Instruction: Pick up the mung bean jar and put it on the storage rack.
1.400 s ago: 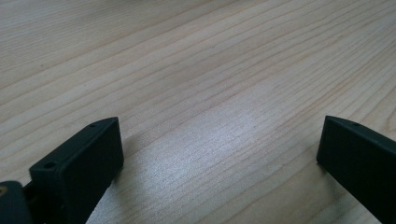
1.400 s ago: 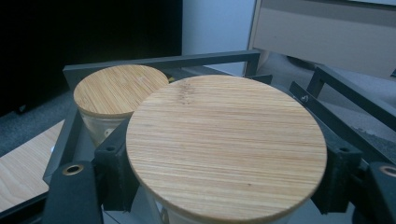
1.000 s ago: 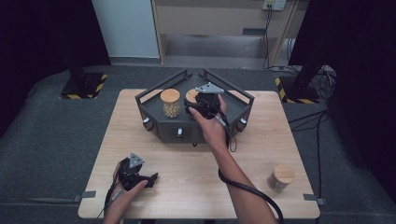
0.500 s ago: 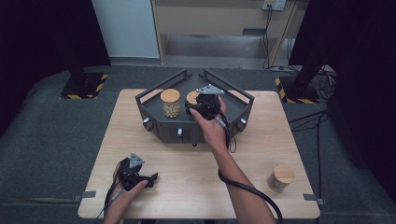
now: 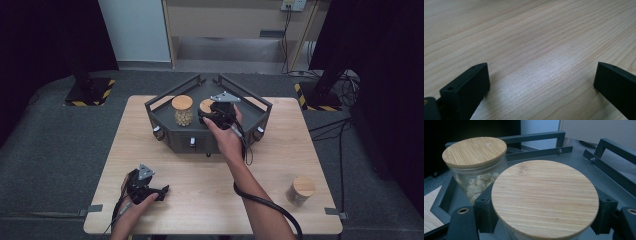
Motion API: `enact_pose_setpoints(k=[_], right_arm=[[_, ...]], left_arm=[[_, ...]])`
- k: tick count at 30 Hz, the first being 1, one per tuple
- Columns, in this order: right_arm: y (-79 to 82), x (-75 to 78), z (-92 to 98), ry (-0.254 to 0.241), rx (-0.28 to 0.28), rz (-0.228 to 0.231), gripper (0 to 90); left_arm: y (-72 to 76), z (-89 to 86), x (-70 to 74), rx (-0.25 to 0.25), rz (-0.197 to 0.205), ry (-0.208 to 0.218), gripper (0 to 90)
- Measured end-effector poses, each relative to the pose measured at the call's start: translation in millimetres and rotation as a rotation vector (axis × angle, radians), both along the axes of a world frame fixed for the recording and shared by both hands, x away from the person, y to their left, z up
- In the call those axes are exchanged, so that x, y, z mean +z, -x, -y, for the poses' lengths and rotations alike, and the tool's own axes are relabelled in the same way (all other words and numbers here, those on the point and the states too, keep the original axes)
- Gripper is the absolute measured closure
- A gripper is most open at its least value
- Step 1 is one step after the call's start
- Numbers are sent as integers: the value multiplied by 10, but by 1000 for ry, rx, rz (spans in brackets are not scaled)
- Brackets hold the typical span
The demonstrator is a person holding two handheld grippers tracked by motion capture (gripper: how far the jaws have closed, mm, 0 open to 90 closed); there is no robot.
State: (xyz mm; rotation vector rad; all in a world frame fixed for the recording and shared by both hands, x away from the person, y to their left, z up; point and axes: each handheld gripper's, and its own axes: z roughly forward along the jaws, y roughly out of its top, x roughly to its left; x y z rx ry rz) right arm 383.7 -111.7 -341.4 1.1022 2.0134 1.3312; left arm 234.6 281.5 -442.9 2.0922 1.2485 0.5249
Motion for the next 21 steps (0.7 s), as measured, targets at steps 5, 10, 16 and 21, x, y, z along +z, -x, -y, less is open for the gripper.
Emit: enact_pose_setpoints(k=[5,10,16,21], right_arm=[[12,-17,-7,9,-3,7,254],[17,-30,-3,6,-2,11,254],[35,-48,-6,4,-6,18,254],[37,-55,-4,3,-6,20,253]], left_arm=[[0,0,0,0,0,0,0],[0,0,0,0,0,0,0],[2,2,0,1,0,0,0],[2,2,0,1,0,0,0]])
